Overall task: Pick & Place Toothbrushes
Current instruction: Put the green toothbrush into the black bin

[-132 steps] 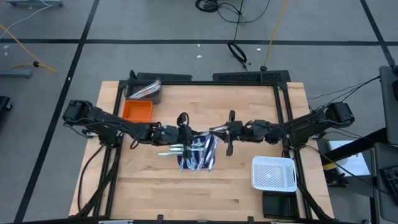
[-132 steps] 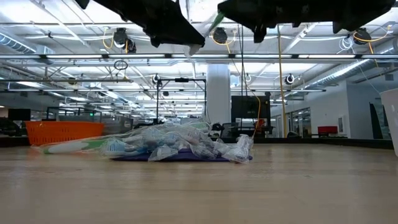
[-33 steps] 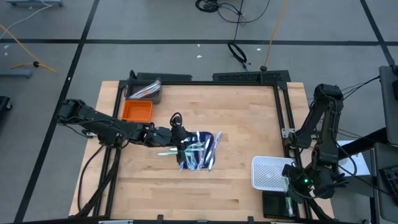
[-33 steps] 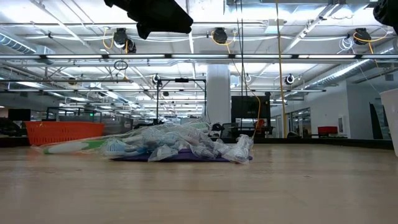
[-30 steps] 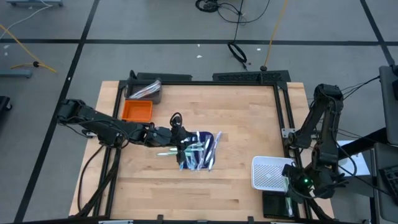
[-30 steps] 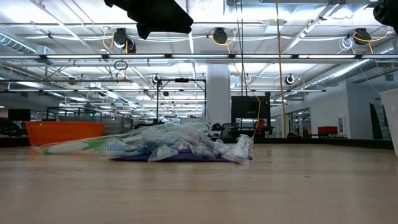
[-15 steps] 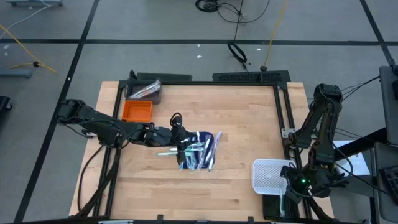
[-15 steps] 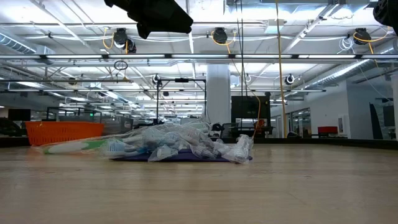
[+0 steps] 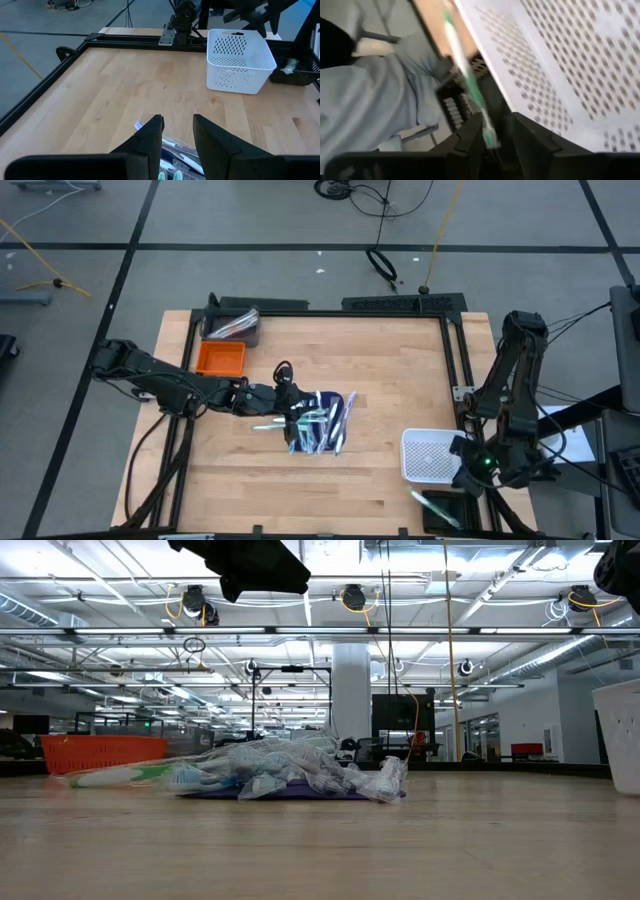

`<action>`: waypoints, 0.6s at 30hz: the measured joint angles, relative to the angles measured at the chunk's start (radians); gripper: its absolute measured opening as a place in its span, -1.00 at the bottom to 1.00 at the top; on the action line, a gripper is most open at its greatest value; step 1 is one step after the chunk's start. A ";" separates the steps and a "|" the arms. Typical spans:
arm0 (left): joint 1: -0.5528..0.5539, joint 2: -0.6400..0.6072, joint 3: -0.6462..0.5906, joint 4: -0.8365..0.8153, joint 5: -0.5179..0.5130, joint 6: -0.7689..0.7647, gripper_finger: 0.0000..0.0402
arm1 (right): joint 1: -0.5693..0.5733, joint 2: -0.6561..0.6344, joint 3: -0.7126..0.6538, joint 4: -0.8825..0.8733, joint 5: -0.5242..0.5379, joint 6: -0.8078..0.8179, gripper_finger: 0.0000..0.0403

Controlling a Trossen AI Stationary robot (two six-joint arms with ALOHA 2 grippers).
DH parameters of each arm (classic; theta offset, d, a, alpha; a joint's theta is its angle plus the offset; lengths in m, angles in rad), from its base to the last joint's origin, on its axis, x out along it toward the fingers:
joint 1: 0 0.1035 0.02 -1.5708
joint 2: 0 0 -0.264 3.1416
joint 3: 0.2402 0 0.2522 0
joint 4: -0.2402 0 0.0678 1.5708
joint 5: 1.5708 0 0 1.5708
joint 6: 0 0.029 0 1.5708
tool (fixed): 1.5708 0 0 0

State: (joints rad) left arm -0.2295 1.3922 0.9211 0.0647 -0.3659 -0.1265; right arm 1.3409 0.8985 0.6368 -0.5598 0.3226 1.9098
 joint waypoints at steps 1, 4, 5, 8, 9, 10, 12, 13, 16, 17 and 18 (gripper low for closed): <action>0.000 0.000 0.000 0.000 -0.001 0.000 -0.44 | -0.006 -0.008 0.000 0.008 0.026 -0.026 -0.53; 0.000 0.000 0.000 0.000 -0.002 0.000 -0.44 | -0.027 -0.035 0.000 0.020 0.108 -0.100 -0.55; 0.000 0.000 0.000 0.000 -0.002 0.000 -0.44 | -0.039 -0.044 0.000 0.023 0.134 -0.124 -0.56; 0.000 0.000 0.000 0.000 -0.002 -0.001 -0.44 | -0.089 -0.053 0.000 0.046 0.204 -0.231 -0.56; 0.000 0.000 0.000 0.000 -0.002 -0.001 -0.44 | -0.110 -0.052 0.000 0.058 0.230 -0.274 -0.56; 0.000 0.000 0.000 0.000 -0.002 -0.001 -0.44 | -0.133 -0.052 0.000 0.074 0.255 -0.317 -0.56; 0.000 0.000 0.000 -0.001 -0.002 -0.001 -0.44 | -0.185 -0.052 0.000 0.117 0.306 -0.420 -0.56; 0.000 0.000 0.000 -0.001 -0.002 -0.001 -0.44 | -0.216 -0.052 0.000 0.147 0.330 -0.482 -0.56; 0.000 0.000 0.000 -0.006 -0.002 -0.001 -0.44 | -0.313 -0.047 0.000 0.274 0.355 -0.702 -0.56; 0.000 0.000 0.000 -0.012 -0.002 -0.001 -0.44 | -0.350 -0.042 0.000 0.319 0.344 -0.780 -0.56; 0.000 0.000 0.000 -0.020 -0.002 -0.001 -0.44 | -0.388 -0.037 0.000 0.363 0.319 -0.858 -0.56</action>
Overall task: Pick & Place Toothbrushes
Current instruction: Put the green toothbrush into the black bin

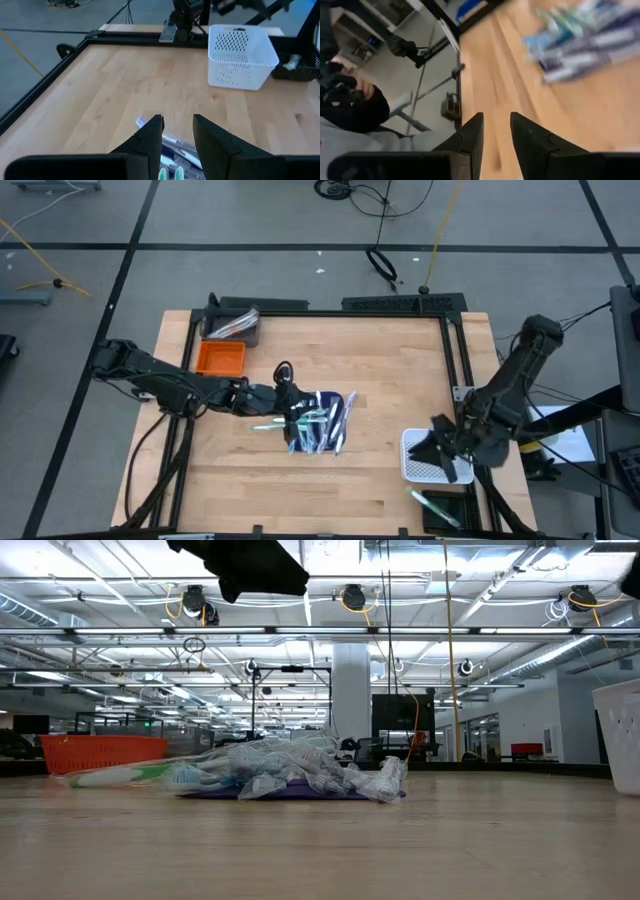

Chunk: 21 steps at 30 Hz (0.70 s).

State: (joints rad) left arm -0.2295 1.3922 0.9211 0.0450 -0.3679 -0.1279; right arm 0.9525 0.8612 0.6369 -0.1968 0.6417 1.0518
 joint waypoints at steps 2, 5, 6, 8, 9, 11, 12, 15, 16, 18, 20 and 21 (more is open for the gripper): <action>0.000 0.000 0.000 -0.024 0.000 -0.004 -0.44 | -0.081 0.010 0.000 0.073 -0.056 -0.154 -0.56; 0.000 0.000 0.000 -0.072 0.000 -0.007 -0.44 | -0.201 0.028 0.000 0.160 -0.111 -0.320 -0.56; 0.000 0.000 0.000 -0.090 0.000 -0.011 -0.44 | -0.242 0.034 0.000 0.176 -0.136 -0.363 -0.56; 0.000 0.000 0.000 -0.132 0.001 -0.020 -0.44 | -0.323 0.050 0.000 0.185 -0.172 -0.442 -0.56; 0.000 0.000 0.000 -0.156 0.001 -0.029 -0.44 | -0.359 0.058 0.000 0.185 -0.177 -0.470 -0.56; 0.002 0.000 0.000 -0.212 0.002 -0.049 -0.44 | -0.439 0.077 0.000 0.189 -0.206 -0.513 -0.56; 0.006 0.000 0.000 -0.243 0.002 -0.060 -0.44 | -0.478 0.088 0.000 0.196 -0.228 -0.535 -0.56; 0.024 0.000 0.000 -0.346 0.005 -0.114 -0.44 | -0.582 0.130 0.000 0.262 -0.321 -0.616 -0.56; 0.033 0.001 0.000 -0.380 0.008 -0.129 -0.44 | -0.613 0.146 0.000 0.295 -0.352 -0.648 -0.56; 0.053 0.001 -0.003 -0.425 0.035 -0.149 -0.44 | -0.666 0.178 0.000 0.363 -0.416 -0.706 -0.56; 0.077 0.001 -0.022 -0.430 0.087 -0.156 -0.44 | -0.712 0.209 0.000 0.424 -0.460 -0.755 -0.56; 0.089 0.001 -0.033 -0.435 0.118 -0.156 -0.44 | -0.732 0.225 0.000 0.454 -0.474 -0.773 -0.56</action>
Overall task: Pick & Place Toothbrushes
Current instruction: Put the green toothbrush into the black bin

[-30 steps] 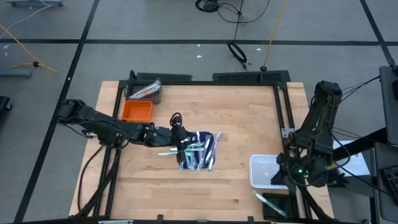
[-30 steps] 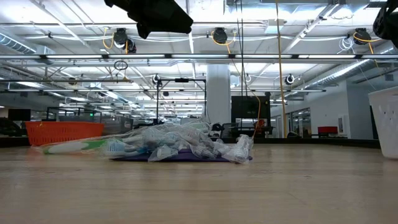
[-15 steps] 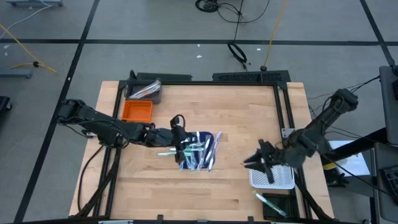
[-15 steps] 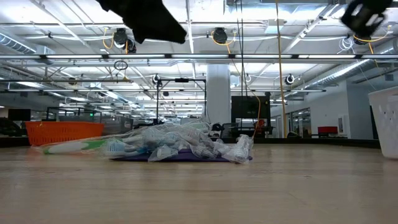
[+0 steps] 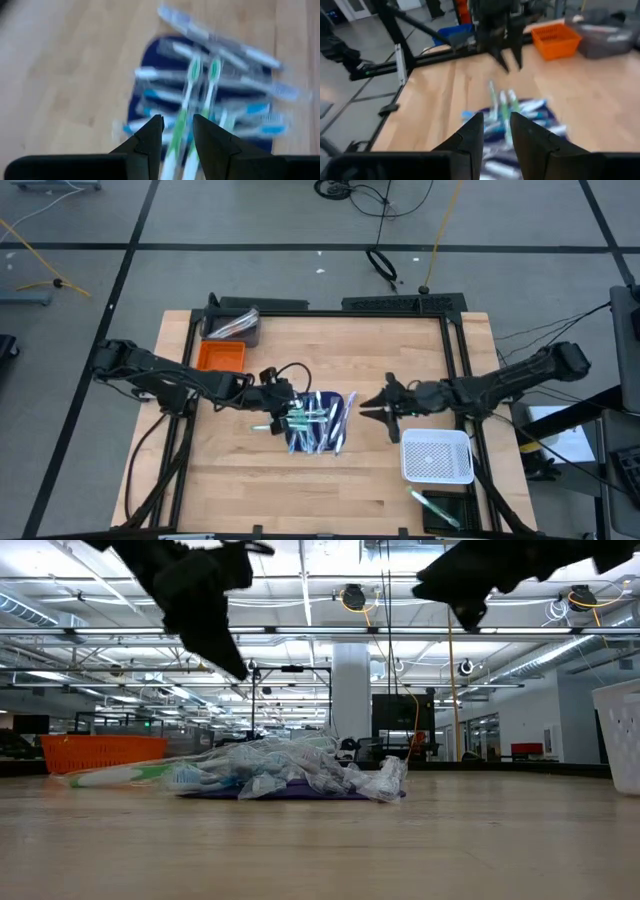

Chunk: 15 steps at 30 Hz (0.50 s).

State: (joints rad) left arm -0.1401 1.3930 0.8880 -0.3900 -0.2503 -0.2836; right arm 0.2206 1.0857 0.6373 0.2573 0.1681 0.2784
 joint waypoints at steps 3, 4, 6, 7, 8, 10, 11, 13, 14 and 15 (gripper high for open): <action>0.034 0.000 -0.039 -0.003 0.062 -0.005 -0.44 | -0.056 0.040 0.000 0.069 -0.038 -0.044 -0.56; 0.044 0.000 -0.053 -0.003 0.073 -0.011 -0.44 | -0.070 0.052 0.000 0.086 -0.042 -0.057 -0.56; 0.060 0.000 -0.080 -0.004 0.091 -0.014 -0.44 | -0.096 0.073 0.000 0.105 -0.042 -0.067 -0.56; 0.066 0.000 -0.090 -0.004 0.097 -0.014 -0.44 | -0.108 0.081 0.000 0.115 -0.042 -0.072 -0.56; 0.070 0.000 -0.101 -0.004 0.105 -0.014 -0.44 | -0.118 0.088 0.000 0.121 -0.042 -0.079 -0.56; 0.075 0.000 -0.117 -0.004 0.130 -0.014 -0.44 | -0.135 0.100 0.000 0.125 -0.042 -0.085 -0.56; 0.075 0.000 -0.125 -0.002 0.139 -0.014 -0.44 | -0.144 0.105 0.000 0.127 -0.042 -0.085 -0.56; 0.074 0.000 -0.140 0.002 0.149 -0.015 -0.44 | -0.156 0.111 0.000 0.128 -0.042 -0.086 -0.56; 0.074 0.000 -0.150 0.010 0.156 -0.017 -0.44 | -0.161 0.113 0.000 0.130 -0.042 -0.085 -0.56; 0.074 0.000 -0.161 0.020 0.162 -0.020 -0.44 | -0.165 0.116 0.000 0.132 -0.042 -0.085 -0.56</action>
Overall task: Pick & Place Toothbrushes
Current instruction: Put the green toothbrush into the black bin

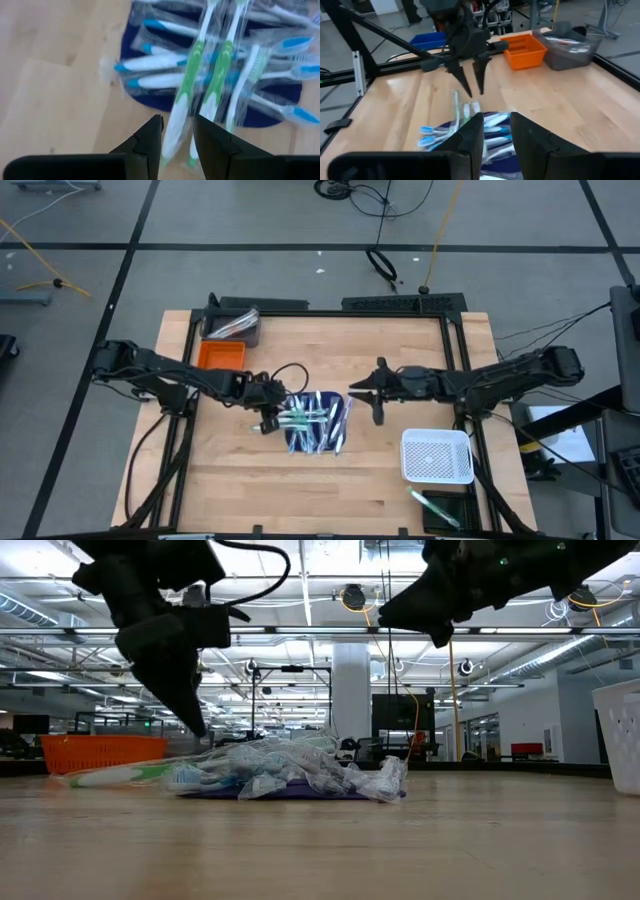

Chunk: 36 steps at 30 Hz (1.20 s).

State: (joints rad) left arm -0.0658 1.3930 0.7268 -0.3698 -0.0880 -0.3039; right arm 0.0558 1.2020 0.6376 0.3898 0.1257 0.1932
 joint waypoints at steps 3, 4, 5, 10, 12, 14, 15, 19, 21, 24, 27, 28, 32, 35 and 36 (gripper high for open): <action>0.000 0.000 -0.035 0.058 0.011 -0.013 -0.44 | -0.005 0.007 0.000 0.001 0.000 0.000 -0.56; 0.000 0.000 -0.047 0.077 0.011 -0.013 -0.44 | -0.005 0.007 0.000 0.002 0.000 -0.001 -0.56; 0.000 0.000 -0.059 0.100 0.012 -0.013 -0.44 | -0.005 0.007 0.000 0.003 0.000 -0.003 -0.56; 0.000 0.000 -0.107 0.186 0.012 -0.014 -0.44 | -0.005 0.007 0.000 0.003 0.000 -0.004 -0.56; 0.000 0.000 -0.120 0.197 0.011 -0.014 -0.44 | -0.005 0.007 0.000 0.003 0.000 -0.004 -0.56; 0.000 0.013 -0.130 0.210 0.011 -0.014 -0.44 | -0.004 0.007 0.000 0.003 0.000 -0.004 -0.56; 0.000 0.019 -0.134 0.214 0.011 -0.014 -0.44 | -0.004 0.007 0.000 0.003 0.000 -0.004 -0.56; -0.003 0.066 -0.141 0.238 0.011 -0.016 -0.44 | -0.004 0.007 0.000 0.003 0.001 -0.005 -0.56; -0.008 0.099 -0.141 0.247 0.011 -0.016 -0.44 | -0.004 0.007 0.000 0.003 0.001 -0.004 -0.56; -0.009 0.137 -0.139 0.277 0.006 -0.006 -0.44 | -0.004 0.007 0.000 -0.001 0.002 -0.004 -0.56; -0.008 0.144 -0.138 0.275 0.010 0.003 -0.45 | -0.004 0.007 0.000 -0.003 0.002 -0.004 -0.56; -0.008 0.143 -0.138 0.274 0.010 -0.003 -0.48 | -0.004 0.007 0.000 -0.004 0.002 -0.004 -0.56; -0.007 0.106 -0.141 0.259 0.017 -0.014 -0.83 | -0.004 0.007 0.000 -0.007 0.002 -0.004 -0.56; -0.002 0.067 -0.141 0.256 0.015 -0.037 -0.92 | -0.004 0.007 0.000 -0.007 0.002 -0.004 -0.56; -0.001 0.050 -0.141 0.256 0.009 -0.044 -0.92 | -0.004 0.007 0.000 -0.007 0.002 -0.004 -0.56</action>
State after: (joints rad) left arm -0.0667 1.4428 0.5861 -0.1134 -0.0787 -0.3476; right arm 0.0513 1.2087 0.6380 0.3826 0.1280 0.1890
